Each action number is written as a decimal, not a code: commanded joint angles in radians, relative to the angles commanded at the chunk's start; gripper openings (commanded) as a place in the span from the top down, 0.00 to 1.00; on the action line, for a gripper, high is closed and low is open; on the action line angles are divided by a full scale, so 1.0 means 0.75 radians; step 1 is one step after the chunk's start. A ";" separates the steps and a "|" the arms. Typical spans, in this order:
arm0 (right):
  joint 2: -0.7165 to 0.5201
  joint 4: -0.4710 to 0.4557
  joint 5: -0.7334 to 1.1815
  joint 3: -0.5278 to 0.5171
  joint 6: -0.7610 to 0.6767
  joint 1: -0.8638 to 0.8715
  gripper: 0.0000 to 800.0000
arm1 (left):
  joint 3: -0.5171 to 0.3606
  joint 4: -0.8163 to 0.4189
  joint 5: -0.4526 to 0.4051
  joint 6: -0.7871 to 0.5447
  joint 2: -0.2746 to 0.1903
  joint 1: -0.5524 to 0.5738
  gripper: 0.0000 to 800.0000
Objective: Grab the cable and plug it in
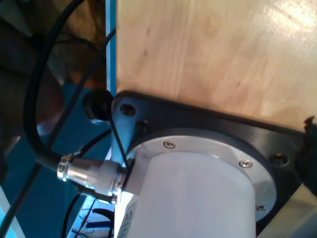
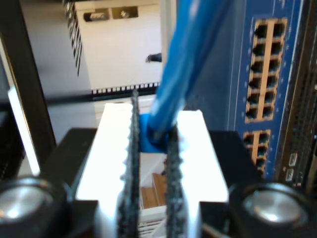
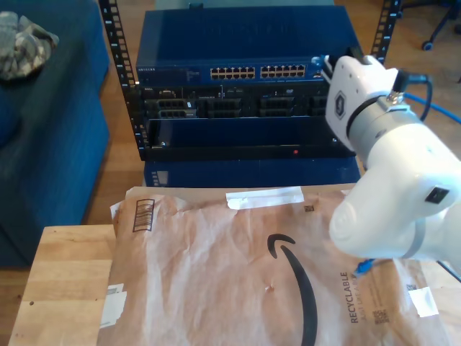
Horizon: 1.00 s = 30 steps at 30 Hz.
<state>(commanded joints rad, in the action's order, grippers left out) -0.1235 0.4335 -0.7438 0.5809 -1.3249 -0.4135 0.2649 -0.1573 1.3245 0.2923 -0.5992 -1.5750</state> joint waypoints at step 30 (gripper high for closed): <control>0.178 0.485 -0.256 0.057 0.393 -0.319 1.00 | -0.225 0.008 -0.309 -0.174 0.102 -0.059 0.00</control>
<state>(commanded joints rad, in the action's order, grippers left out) 0.0100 0.7971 -0.9356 0.6239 -1.0303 -0.6529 0.0961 -0.1511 1.0928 0.1619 -0.5224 -1.6195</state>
